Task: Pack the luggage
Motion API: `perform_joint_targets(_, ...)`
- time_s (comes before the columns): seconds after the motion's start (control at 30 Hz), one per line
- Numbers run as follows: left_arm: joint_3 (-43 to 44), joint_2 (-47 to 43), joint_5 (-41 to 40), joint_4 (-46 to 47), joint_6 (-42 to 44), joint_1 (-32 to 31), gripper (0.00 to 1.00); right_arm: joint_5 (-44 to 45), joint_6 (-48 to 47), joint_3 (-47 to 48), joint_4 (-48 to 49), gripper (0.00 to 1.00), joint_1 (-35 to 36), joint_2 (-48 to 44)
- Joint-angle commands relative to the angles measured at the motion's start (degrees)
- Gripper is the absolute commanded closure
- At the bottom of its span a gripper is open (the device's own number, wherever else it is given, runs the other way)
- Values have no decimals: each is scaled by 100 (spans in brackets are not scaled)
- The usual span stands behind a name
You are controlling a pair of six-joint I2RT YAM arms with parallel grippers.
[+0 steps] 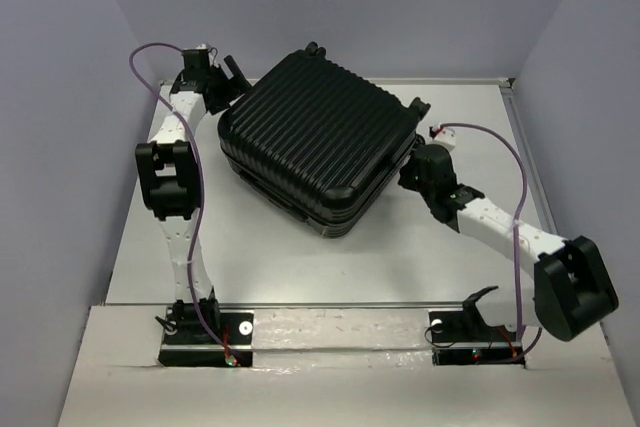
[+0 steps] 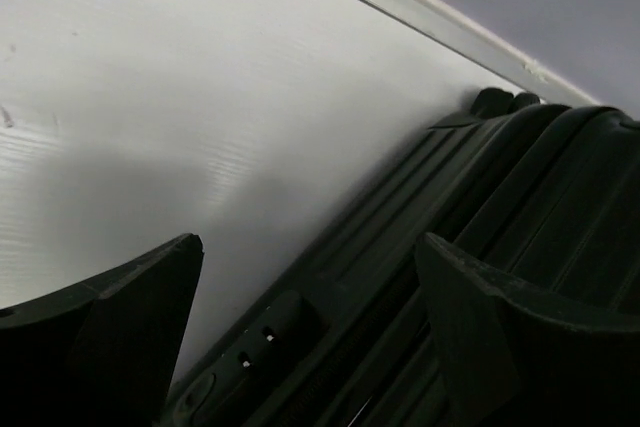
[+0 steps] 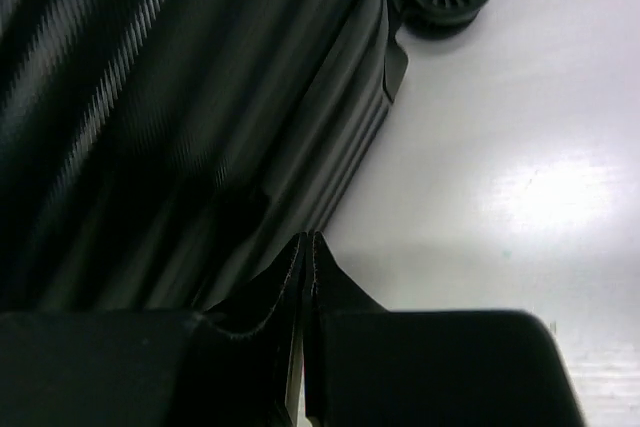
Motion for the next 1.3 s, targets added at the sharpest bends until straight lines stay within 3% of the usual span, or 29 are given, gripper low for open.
perform_joint_targets(0.0,-686,-454,372,491,5,-189,1,-975,-511,1018,518,93,-302,814)
perform_joint_targets(0.13,-2361,-1218,478,1395,-232,-373,1,-1624,-642,1651,624,93,-407,1595)
perform_joint_targets(0.37,-4483,-2844,223,1978,-557,-391,1,-3108,-783,2977,650,93,-407,2579)
perform_joint_targets(0.47,-5336,-3922,136,2224,-733,-382,1,-3935,-871,3891,519,86,-407,3194)
perform_joint_targets(0.57,-6083,-4871,-14,2347,-865,-382,1,-4288,-1029,5147,-367,69,-407,3888)
perform_joint_targets(0.6,-6241,-5102,-49,2347,-892,-382,1,-4376,-1081,5385,-526,51,-407,4125)
perform_joint_targets(0.7,-6629,-5848,-206,2295,-874,-373,1,-4193,-1082,5965,-957,22,-460,4250)
perform_joint_targets(0.83,-6586,-6448,-374,2031,-813,-373,1,-4210,-1169,6415,-1404,8,-583,4302)
perform_joint_targets(0.93,-6201,-6800,-978,1593,-577,-373,1,-4078,-1231,6829,-1835,6,-810,4286)
perform_joint_targets(1.1,-5769,-7248,-1840,1170,-356,-312,1,-3946,-1266,6592,-1898,9,-1119,3768)
perform_joint_targets(1.2,-5900,-7459,-1956,1169,-356,-303,1,-3858,-1521,6224,-1899,16,-1181,3337)
perform_joint_targets(1.27,-6084,-7548,-1957,1178,-391,-294,1,-3761,-1661,5985,-1890,26,-1181,3083)
